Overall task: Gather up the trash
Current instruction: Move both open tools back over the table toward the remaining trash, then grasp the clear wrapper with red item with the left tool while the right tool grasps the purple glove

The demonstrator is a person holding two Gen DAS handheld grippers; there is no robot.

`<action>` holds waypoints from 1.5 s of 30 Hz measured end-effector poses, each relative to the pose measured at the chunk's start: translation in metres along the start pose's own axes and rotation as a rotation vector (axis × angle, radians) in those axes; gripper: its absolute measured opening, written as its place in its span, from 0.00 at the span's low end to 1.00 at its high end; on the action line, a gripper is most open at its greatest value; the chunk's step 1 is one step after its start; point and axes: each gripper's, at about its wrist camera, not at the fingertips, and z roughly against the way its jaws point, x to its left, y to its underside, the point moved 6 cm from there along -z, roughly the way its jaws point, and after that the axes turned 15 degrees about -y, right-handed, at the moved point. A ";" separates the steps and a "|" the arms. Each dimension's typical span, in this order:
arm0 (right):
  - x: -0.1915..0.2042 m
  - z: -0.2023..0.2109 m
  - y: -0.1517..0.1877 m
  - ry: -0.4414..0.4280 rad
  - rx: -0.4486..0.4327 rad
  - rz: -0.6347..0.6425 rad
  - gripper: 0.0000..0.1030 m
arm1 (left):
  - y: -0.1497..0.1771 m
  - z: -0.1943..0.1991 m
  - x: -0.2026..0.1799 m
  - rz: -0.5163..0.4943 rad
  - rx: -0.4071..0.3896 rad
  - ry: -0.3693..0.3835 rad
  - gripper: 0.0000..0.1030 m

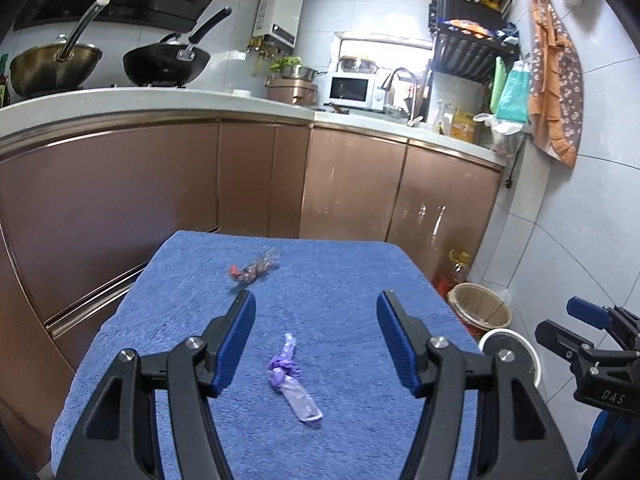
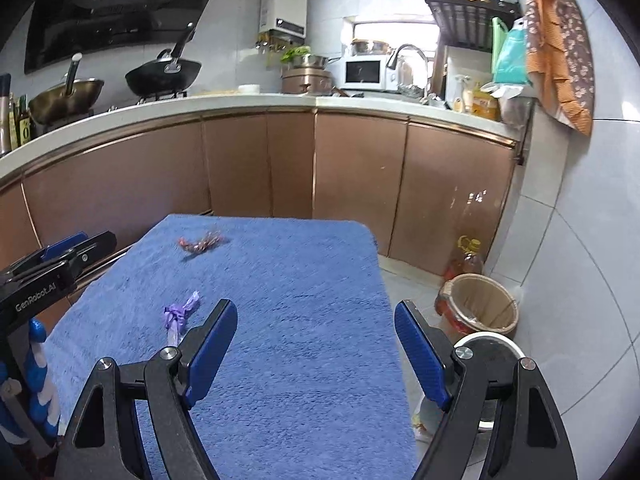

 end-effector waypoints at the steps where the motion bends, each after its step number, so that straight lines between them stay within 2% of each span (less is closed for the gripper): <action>1: 0.002 -0.006 0.001 -0.008 0.012 0.005 0.77 | 0.001 -0.006 0.003 -0.001 0.008 -0.010 0.59; 14: 0.030 -0.087 0.017 -0.130 0.163 0.046 0.77 | 0.018 -0.069 0.038 -0.026 0.083 -0.115 0.59; 26: 0.063 -0.153 0.032 -0.264 0.282 0.094 0.77 | 0.035 -0.125 0.056 -0.058 0.160 -0.155 0.59; 35: 0.090 -0.194 0.041 -0.362 0.355 0.156 0.77 | 0.033 -0.174 0.074 -0.127 0.209 -0.031 0.60; 37: 0.096 -0.204 0.043 -0.386 0.370 0.167 0.77 | 0.031 -0.192 0.079 -0.137 0.236 0.021 0.66; 40: 0.103 -0.216 0.045 -0.412 0.381 0.175 0.77 | 0.027 -0.220 0.082 -0.126 0.284 0.075 0.67; 45: 0.110 -0.234 0.044 -0.445 0.395 0.181 0.77 | 0.008 -0.263 0.067 -0.158 0.295 0.121 0.67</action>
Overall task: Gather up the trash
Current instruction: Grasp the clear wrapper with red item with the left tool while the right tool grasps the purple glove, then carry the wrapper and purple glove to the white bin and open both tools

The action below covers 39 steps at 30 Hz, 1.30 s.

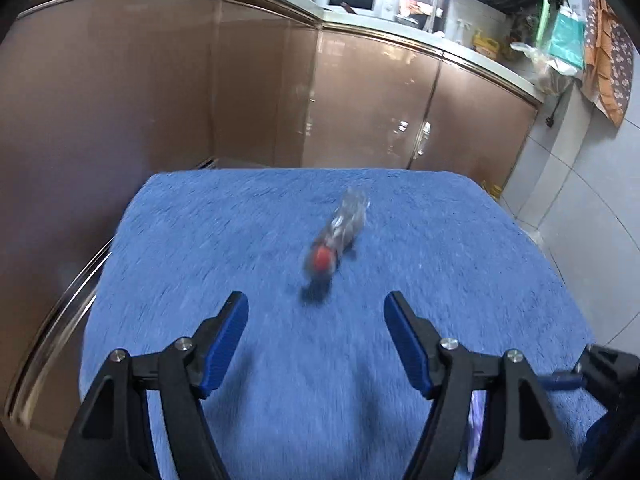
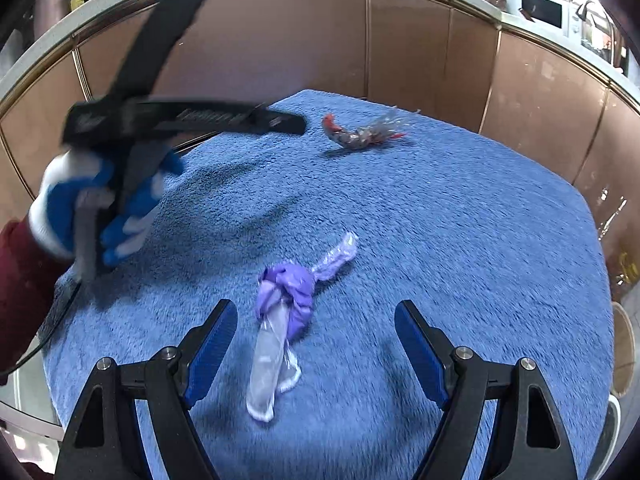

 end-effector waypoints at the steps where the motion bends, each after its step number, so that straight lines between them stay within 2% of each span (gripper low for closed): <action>1: 0.000 -0.003 -0.002 -0.010 0.002 0.002 0.77 | -0.004 -0.007 -0.003 -0.011 0.006 -0.002 0.67; 5: -0.001 -0.014 -0.007 -0.052 0.016 -0.009 0.74 | -0.018 -0.047 -0.012 -0.034 0.057 -0.017 0.67; 10: -0.006 -0.028 -0.007 -0.089 0.043 -0.033 0.57 | -0.025 -0.079 -0.025 -0.001 0.121 0.009 0.66; 11: -0.006 -0.030 -0.006 -0.096 0.049 -0.037 0.49 | -0.026 -0.082 -0.028 -0.003 0.130 0.009 0.65; 12: -0.006 -0.032 -0.005 -0.107 0.055 -0.042 0.43 | -0.026 -0.086 -0.030 -0.005 0.140 0.005 0.59; 13: -0.005 -0.033 -0.004 -0.116 0.059 -0.045 0.41 | -0.024 -0.090 -0.033 -0.007 0.157 -0.001 0.49; 15: -0.003 -0.035 -0.004 -0.121 0.059 -0.041 0.34 | -0.025 -0.094 -0.034 -0.012 0.163 -0.027 0.40; 16: -0.002 -0.033 -0.003 -0.132 0.060 -0.044 0.31 | -0.025 -0.093 -0.035 -0.014 0.164 -0.028 0.33; 18: -0.001 -0.032 -0.002 -0.152 0.060 -0.049 0.29 | -0.025 -0.093 -0.033 0.009 0.178 -0.015 0.23; 20: 0.001 -0.027 0.000 -0.160 0.055 -0.052 0.29 | -0.026 -0.091 -0.029 0.031 0.188 -0.001 0.20; 28: -0.002 0.020 0.001 -0.135 -0.020 -0.045 0.29 | -0.023 -0.053 -0.022 0.090 0.150 0.005 0.19; 30: -0.007 0.031 -0.003 -0.122 -0.047 -0.049 0.29 | -0.022 -0.040 -0.026 0.083 0.131 0.004 0.19; 39: -0.022 0.131 0.010 -0.003 -0.220 -0.087 0.29 | -0.021 0.048 -0.065 0.017 0.041 0.021 0.19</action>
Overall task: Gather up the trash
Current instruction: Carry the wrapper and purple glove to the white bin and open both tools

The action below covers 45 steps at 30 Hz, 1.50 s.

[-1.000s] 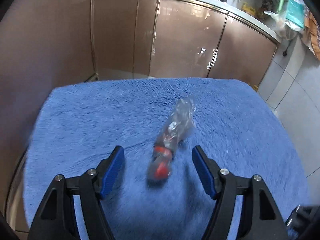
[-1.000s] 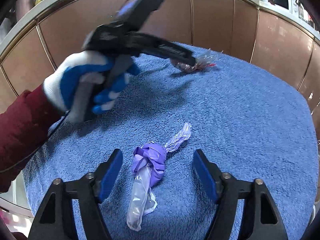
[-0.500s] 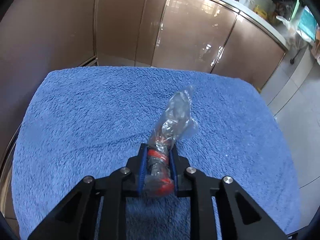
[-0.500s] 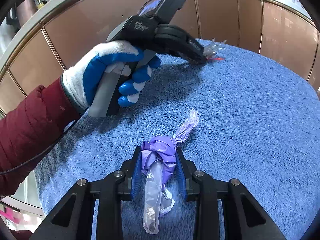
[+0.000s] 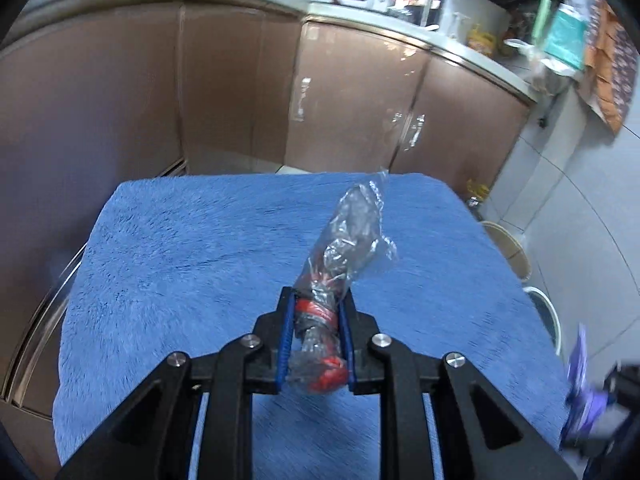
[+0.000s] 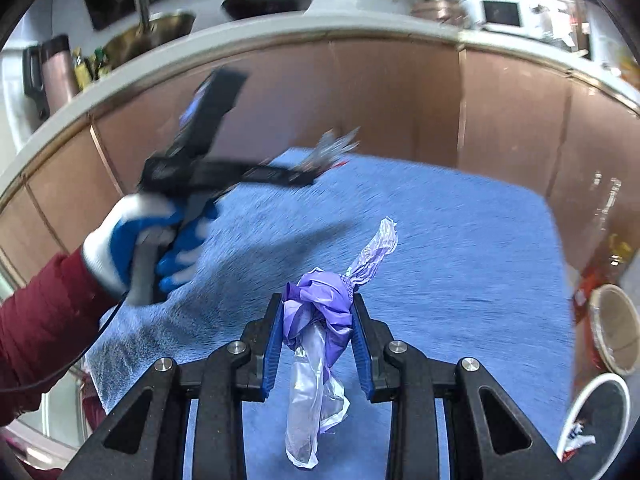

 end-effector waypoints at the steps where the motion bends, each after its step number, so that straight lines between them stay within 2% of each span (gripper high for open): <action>1: -0.005 0.016 0.001 0.021 -0.024 -0.012 0.29 | -0.001 0.010 -0.008 -0.015 -0.011 0.011 0.19; 7: -0.042 0.087 0.020 0.144 -0.126 -0.093 0.29 | 0.001 0.050 -0.075 -0.087 -0.052 0.107 0.19; 14: -0.101 0.177 0.062 0.349 -0.225 -0.231 0.29 | 0.004 0.080 -0.190 -0.200 -0.056 0.255 0.19; 19: -0.150 0.223 0.090 0.502 -0.242 -0.311 0.29 | 0.011 0.076 -0.281 -0.290 -0.021 0.344 0.19; 24: -0.204 0.237 0.120 0.580 -0.237 -0.407 0.29 | 0.019 0.056 -0.369 -0.365 0.037 0.416 0.19; 31: -0.278 0.230 0.159 0.617 -0.214 -0.547 0.29 | 0.028 0.004 -0.468 -0.417 0.149 0.464 0.19; 35: -0.306 0.226 0.173 0.634 -0.200 -0.596 0.30 | 0.030 -0.024 -0.505 -0.419 0.200 0.469 0.21; 40: -0.334 0.225 0.188 0.663 -0.173 -0.633 0.30 | 0.036 -0.048 -0.530 -0.415 0.254 0.487 0.22; 44: -0.345 0.223 0.192 0.694 -0.150 -0.645 0.45 | 0.037 -0.064 -0.551 -0.405 0.294 0.509 0.30; 45: -0.347 0.224 0.194 0.700 -0.146 -0.648 0.46 | 0.038 -0.066 -0.553 -0.399 0.305 0.513 0.32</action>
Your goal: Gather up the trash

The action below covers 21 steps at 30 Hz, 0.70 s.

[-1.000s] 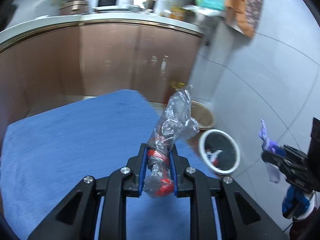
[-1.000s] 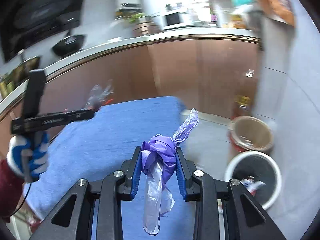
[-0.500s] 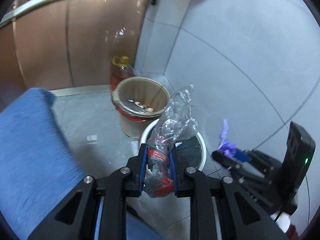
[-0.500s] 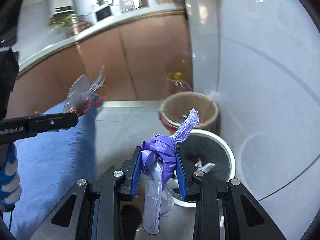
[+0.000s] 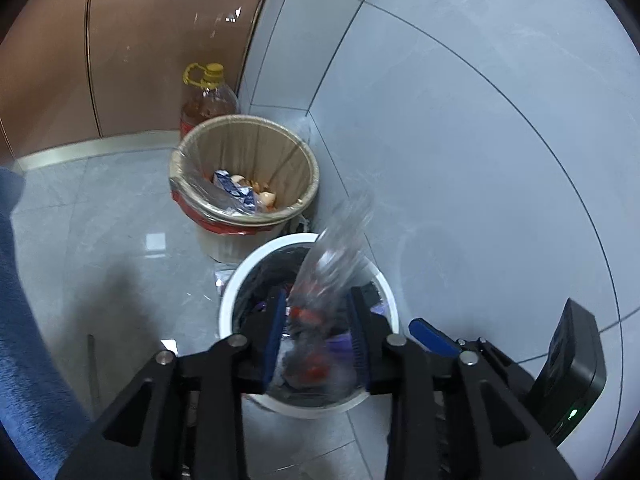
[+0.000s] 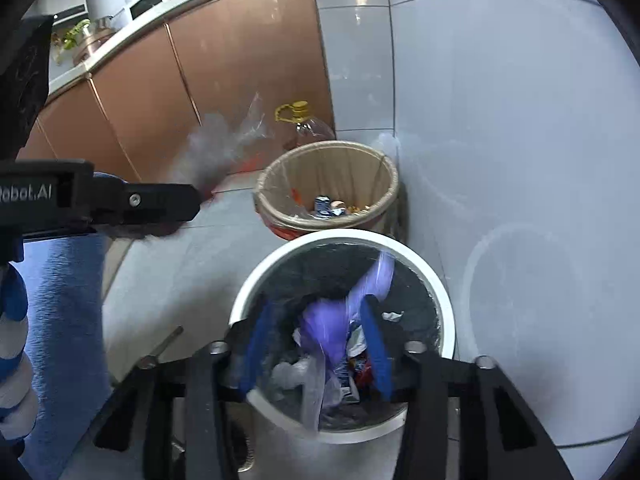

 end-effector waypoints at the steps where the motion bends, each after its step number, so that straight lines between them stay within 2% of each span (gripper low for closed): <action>1: -0.001 0.000 0.001 0.003 0.001 -0.004 0.46 | 0.000 -0.002 -0.001 0.005 0.003 0.004 0.33; 4: -0.003 0.005 0.003 0.009 -0.003 -0.010 0.50 | 0.001 -0.002 -0.004 0.009 0.002 0.017 0.39; 7: 0.002 0.015 0.005 0.011 -0.014 -0.010 0.50 | 0.002 0.008 -0.004 0.016 -0.022 0.017 0.40; 9: 0.008 0.024 0.005 0.017 -0.028 0.002 0.55 | 0.004 0.020 -0.003 0.008 -0.052 -0.007 0.40; 13: 0.022 0.045 0.001 0.013 -0.073 0.027 0.60 | 0.013 0.061 0.006 -0.001 -0.142 -0.066 0.40; 15: 0.035 0.061 -0.001 0.019 -0.100 0.048 0.67 | 0.021 0.085 0.015 0.006 -0.189 -0.097 0.41; 18: 0.056 0.087 -0.003 0.028 -0.144 0.083 0.75 | 0.035 0.124 0.030 0.034 -0.264 -0.143 0.48; 21: 0.082 0.114 -0.002 0.041 -0.186 0.122 0.82 | 0.054 0.162 0.049 0.056 -0.333 -0.204 0.50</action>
